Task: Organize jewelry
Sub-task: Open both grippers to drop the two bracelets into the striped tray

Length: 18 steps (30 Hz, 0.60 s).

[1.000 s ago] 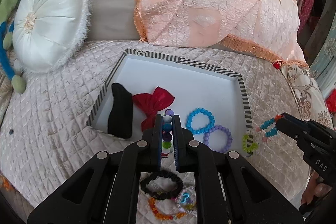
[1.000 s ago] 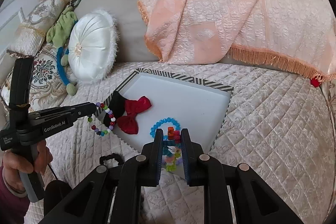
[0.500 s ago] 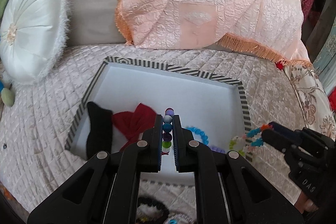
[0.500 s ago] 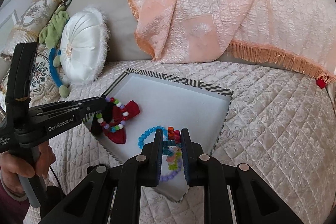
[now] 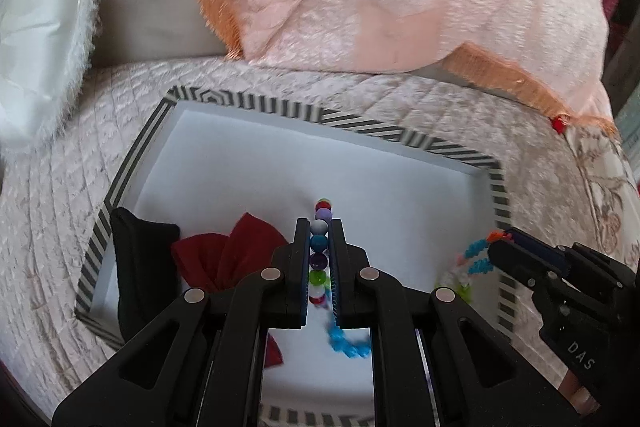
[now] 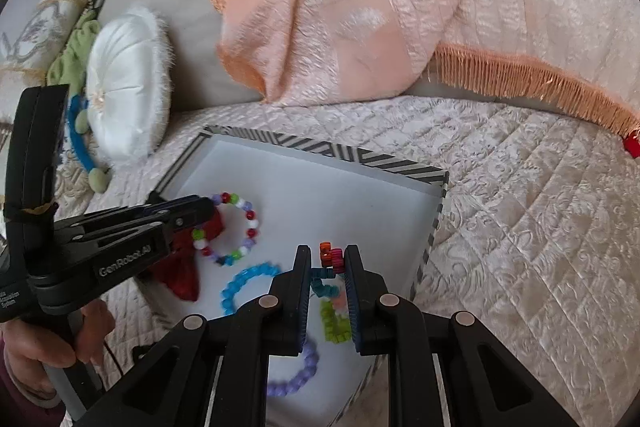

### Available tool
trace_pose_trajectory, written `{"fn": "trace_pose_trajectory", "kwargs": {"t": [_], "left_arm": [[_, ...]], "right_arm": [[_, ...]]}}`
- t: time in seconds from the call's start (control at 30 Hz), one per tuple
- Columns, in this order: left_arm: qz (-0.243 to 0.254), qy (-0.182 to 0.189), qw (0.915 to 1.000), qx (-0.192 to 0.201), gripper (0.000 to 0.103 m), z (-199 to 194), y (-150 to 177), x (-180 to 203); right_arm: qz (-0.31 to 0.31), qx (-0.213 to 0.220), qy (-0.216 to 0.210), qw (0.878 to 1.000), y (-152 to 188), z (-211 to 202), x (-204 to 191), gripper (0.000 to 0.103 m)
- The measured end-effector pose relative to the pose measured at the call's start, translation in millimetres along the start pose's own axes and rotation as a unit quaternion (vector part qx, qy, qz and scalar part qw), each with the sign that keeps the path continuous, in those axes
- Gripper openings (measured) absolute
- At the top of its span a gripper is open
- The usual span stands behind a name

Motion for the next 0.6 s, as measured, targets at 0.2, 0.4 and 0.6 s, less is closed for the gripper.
{"fn": "trace_pose_trajectory", "kwargs": {"t": [0.2,0.4,0.6], "left_arm": [[-0.017,-0.014,0.9996,-0.016,0.007,17.2,2.9,-17.7],[-0.023,-0.016,0.9994,-0.021,0.008,22.1,6.7,-24.3],[-0.029,-0.003,0.9994,-0.018,0.038,14.8,8.6,-23.9]], "right_arm": [[0.003,-0.023,0.013,1.000,-2.3,32.4,4.4,0.015],[0.005,-0.035,0.022,0.999,-2.0,50.9,3.9,0.020],[0.022,-0.019,0.009,1.000,-0.1,41.2,8.8,0.037]]}}
Point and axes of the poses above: each gripper's, at about its wrist camera, not at the fingertips, and z roughly the way its jaws point, x to its right, y to its underside, the point moved 2 cm from there along z, roughly the way its jaws point, and after that the axes turned 6 degrees about y, right-handed, at the moved point
